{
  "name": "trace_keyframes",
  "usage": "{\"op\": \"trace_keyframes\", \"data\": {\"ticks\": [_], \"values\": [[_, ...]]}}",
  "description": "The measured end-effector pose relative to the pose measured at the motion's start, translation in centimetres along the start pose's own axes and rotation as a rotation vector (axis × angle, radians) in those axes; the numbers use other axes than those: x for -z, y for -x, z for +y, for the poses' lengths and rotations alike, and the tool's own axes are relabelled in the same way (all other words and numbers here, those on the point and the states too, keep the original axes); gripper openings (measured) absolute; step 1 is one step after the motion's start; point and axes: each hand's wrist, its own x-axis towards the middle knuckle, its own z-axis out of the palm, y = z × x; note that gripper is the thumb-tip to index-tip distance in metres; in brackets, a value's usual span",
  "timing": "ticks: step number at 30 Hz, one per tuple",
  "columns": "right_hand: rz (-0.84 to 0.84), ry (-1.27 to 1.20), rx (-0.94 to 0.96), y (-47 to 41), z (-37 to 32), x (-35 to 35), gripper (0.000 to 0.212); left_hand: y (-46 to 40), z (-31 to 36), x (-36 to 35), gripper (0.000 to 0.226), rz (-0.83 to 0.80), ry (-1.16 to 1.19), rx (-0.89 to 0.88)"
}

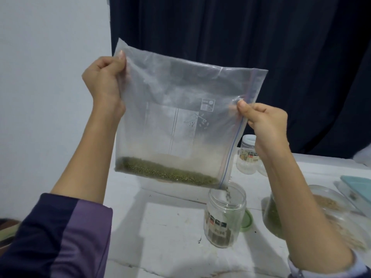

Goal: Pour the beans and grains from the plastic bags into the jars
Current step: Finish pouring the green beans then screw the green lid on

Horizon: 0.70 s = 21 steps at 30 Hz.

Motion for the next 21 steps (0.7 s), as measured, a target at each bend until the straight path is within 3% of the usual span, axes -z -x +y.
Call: {"op": "trace_keyframes", "data": {"ticks": [21], "values": [[0.036, -0.027, 0.034, -0.27, 0.92, -0.31, 0.015, 0.12, 0.24, 0.25, 0.035, -0.006, -0.02, -0.006]]}}
